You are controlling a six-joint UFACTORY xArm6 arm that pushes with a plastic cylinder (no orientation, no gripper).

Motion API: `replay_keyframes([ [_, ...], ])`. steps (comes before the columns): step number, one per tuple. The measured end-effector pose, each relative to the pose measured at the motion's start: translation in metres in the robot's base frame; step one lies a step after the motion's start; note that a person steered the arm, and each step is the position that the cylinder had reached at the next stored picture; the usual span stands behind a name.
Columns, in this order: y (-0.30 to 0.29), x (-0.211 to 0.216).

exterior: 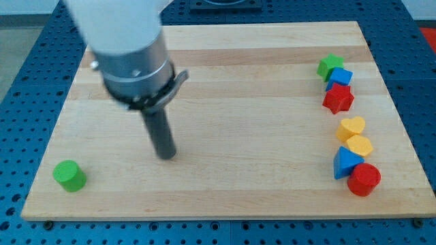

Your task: Slide red circle towards the bottom center

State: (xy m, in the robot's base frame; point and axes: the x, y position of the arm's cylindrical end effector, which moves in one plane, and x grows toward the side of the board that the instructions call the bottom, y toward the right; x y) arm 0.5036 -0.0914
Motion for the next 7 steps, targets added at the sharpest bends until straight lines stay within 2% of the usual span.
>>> replay_keyframes([
  [1,0.029,-0.073],
  [3,0.142,-0.091],
  [4,0.164,-0.167],
  [5,0.215,-0.245],
  [6,0.322,-0.259],
  [7,0.431,-0.227],
])
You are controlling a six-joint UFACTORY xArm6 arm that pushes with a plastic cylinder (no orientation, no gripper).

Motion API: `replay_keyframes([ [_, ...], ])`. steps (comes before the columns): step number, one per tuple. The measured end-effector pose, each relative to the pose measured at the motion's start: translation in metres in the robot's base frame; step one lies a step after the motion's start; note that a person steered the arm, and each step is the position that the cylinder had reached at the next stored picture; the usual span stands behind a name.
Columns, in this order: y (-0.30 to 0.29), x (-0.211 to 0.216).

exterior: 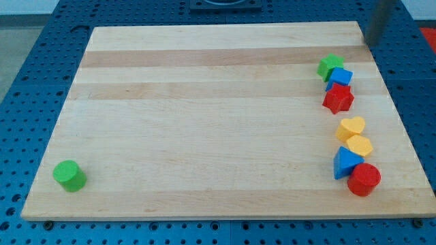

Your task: Slide red circle towards the bottom center

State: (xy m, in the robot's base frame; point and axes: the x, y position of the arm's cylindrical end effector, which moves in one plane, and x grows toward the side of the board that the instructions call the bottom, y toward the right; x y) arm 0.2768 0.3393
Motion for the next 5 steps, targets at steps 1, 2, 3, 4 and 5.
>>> replay_keyframes([
  [1,0.005,0.003],
  [2,0.006,0.019],
  [3,0.006,0.096],
  [4,0.006,0.19],
  [5,0.001,0.268],
])
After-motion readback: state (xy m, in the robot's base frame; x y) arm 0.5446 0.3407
